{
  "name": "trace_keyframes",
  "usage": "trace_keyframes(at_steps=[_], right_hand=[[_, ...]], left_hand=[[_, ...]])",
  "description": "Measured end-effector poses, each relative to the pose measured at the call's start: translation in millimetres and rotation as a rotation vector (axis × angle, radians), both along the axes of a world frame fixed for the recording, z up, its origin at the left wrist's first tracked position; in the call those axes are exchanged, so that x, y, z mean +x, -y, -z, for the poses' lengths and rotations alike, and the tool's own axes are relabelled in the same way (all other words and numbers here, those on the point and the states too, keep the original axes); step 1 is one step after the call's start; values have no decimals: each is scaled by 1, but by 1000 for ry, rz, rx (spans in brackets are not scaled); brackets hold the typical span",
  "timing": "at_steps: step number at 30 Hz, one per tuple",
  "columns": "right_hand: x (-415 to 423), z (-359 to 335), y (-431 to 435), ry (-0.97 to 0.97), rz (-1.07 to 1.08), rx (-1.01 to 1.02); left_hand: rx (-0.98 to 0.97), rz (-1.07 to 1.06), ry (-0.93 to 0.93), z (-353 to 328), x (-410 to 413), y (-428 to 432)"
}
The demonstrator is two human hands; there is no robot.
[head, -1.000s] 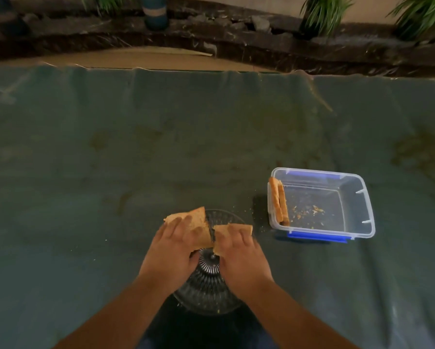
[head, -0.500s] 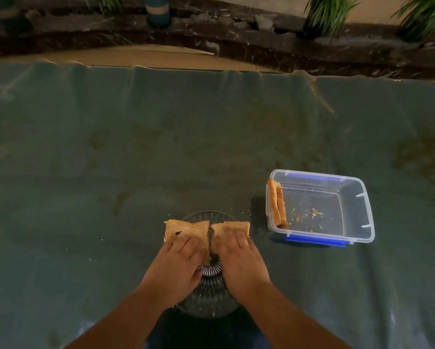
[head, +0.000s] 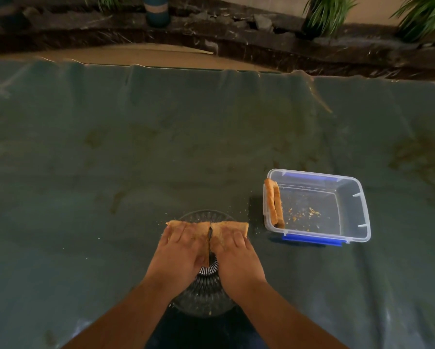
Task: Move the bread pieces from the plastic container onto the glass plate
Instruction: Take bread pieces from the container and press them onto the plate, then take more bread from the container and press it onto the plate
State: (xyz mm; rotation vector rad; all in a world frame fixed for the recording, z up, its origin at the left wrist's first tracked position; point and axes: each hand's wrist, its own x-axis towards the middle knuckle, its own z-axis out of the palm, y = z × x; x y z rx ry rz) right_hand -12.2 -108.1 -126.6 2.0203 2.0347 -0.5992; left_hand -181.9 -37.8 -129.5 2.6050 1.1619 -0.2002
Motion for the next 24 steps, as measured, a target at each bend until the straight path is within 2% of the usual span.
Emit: trace_keyframes(at_steps=[4,7,11,13,14,17,19,21,24], right_hand=[[1,-7,-3,-11,8,-25],[4,-26,-6,-99,39,27],[38,-62,-12,-196,168,466],[70,-78,-16,-274,357,623],[88,-83,-19,-305,475,628],[143,-82,-35,-480,857,367],[170,-75,-47,-632,996,128],[187,-65,-53,-699,1011,-25],[193,-52,-56,-698,952,-146]], left_hand=[[-11,4,-36,-3,2,-3],[23,4,-6,-14,12,-9],[-50,-175,121,-50,58,-32],[-157,-355,285,-69,93,-46],[-222,-439,339,-76,110,-52],[-452,-620,390,-89,162,-65],[-588,-704,390,-89,188,-68],[-654,-733,369,-86,205,-67],[-706,-761,354,-79,215,-62]])
